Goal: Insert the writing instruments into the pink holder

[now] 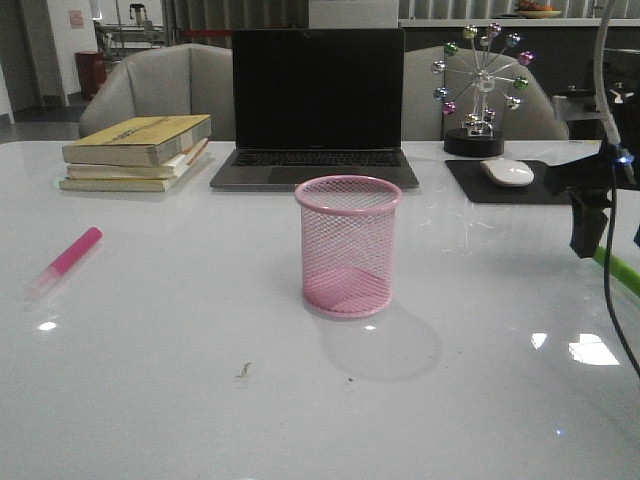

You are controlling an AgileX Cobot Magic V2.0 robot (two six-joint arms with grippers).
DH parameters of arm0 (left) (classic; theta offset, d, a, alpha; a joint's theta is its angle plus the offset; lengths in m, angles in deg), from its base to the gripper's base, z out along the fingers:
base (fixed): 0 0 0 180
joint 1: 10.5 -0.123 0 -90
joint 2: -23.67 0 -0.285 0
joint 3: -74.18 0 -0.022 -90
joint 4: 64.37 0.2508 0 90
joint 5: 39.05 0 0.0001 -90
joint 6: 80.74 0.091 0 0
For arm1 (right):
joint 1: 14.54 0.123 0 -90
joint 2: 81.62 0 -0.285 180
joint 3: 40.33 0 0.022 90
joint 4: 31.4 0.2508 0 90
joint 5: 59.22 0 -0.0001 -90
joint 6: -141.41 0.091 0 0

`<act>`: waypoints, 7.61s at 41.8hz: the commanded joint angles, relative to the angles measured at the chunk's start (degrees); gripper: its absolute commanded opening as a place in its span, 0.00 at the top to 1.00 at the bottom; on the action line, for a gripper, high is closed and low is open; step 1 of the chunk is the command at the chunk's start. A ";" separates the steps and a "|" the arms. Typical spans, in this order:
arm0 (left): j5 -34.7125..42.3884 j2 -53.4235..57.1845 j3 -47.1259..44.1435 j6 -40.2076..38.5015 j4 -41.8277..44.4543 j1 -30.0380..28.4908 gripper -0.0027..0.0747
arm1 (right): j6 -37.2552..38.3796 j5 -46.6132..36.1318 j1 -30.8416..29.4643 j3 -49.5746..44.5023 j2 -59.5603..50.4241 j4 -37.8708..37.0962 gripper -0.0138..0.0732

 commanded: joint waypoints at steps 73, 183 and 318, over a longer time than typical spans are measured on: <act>4.34 -0.19 1.78 0.11 -0.54 0.50 0.35 | 0.30 -70.22 26.23 -31.72 -39.42 1.33 0.70; -0.91 -7.43 5.29 -3.51 5.73 -6.12 0.35 | 0.46 -4.07 29.44 -51.10 -95.56 0.46 0.39; 68.06 -36.40 8.58 -0.95 -1.07 -5.73 0.85 | 0.46 -4.07 29.44 -51.10 -95.56 0.46 0.39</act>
